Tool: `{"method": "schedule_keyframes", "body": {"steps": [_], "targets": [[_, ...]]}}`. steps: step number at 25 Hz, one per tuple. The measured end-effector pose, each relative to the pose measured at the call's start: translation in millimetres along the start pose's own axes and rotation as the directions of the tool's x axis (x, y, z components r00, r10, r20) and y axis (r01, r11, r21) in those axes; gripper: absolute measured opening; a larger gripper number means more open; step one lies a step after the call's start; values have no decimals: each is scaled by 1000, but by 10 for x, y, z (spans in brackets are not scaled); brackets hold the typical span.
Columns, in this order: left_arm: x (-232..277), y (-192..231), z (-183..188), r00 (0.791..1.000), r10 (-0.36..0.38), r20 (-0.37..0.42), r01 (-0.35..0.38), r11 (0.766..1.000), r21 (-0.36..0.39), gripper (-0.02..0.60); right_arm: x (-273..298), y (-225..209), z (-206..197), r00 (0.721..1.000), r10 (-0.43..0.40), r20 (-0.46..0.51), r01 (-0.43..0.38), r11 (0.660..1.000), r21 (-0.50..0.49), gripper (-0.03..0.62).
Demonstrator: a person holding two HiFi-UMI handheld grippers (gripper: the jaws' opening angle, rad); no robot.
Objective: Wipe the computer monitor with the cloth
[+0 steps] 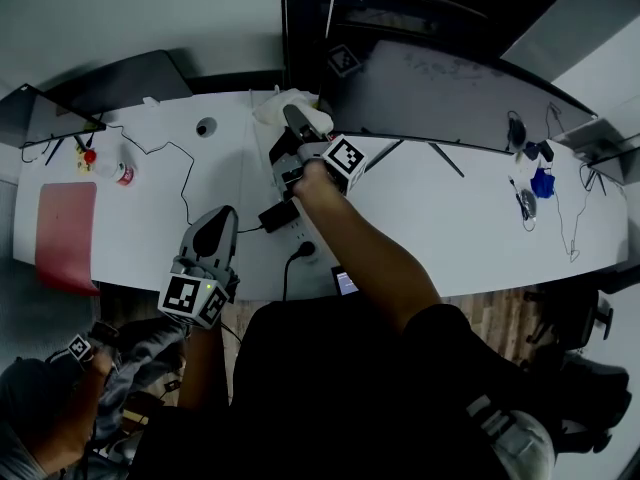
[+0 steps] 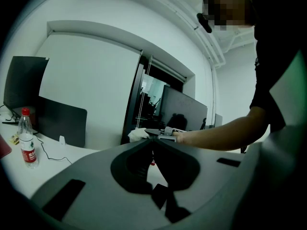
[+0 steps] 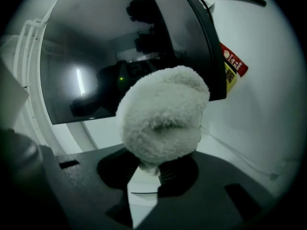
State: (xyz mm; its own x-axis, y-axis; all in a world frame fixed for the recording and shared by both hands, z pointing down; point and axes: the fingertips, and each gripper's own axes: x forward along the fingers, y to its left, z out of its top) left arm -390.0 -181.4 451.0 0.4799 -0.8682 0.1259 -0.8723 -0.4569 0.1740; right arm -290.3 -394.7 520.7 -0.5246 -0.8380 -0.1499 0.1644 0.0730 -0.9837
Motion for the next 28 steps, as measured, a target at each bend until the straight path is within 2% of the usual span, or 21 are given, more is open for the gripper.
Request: {"method": "schedule_keyframes", "body": {"steps": [7,20,28], "targets": [[10,-20,49,1000,-8,10,8,1000,14,2,81,320,-31,999,45,12,-45,999,19,101],[-36,-90,126,1000,-11,29,11,1000,25,2,214,984,-81,985,172,-1,-172,984,-55,100],[20,-170,176,999,-26,36,25,999,24,2,302,1378,-95,973,231,13,-230,971,-59,97]]}}
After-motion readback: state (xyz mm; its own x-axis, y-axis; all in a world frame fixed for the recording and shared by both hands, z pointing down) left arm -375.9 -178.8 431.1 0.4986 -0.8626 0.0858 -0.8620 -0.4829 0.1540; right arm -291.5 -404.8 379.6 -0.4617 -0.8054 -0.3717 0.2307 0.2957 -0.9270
